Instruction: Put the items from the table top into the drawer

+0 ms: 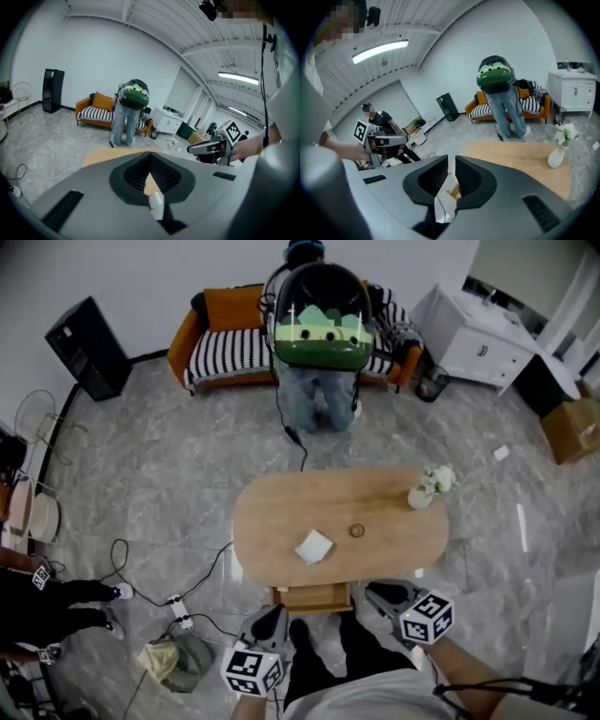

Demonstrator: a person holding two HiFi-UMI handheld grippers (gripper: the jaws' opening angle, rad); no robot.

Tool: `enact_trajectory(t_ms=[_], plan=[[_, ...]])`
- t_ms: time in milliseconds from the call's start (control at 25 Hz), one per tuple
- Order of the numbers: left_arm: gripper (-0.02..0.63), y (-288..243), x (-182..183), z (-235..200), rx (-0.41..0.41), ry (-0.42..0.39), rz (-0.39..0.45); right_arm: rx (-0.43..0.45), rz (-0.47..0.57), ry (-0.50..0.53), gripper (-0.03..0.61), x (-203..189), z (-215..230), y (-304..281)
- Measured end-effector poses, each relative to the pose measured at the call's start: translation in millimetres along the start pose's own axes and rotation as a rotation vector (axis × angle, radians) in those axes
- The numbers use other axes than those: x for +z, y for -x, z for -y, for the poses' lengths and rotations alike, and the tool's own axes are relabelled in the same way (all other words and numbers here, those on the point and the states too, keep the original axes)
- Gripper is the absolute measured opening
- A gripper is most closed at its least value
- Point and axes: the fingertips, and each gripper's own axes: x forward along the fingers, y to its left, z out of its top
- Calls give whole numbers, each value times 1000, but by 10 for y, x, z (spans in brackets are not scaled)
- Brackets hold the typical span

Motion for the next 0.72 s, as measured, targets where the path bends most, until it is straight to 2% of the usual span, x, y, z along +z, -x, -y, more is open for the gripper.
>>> enact_trajectory(t_ms=[40, 120, 480, 720], plan=[[0, -43, -28, -18, 13, 9, 3, 10, -17, 6, 56, -24, 67, -70], [0, -127, -93, -63, 38, 29, 6, 27, -52, 17, 115, -70, 200, -218], [0, -489, -495, -426, 108, 98, -19, 77, -156, 66, 137, -303, 586, -976], [0, -687, -748, -629, 129, 122, -21, 63, -223, 101, 179, -653, 861, -1403]])
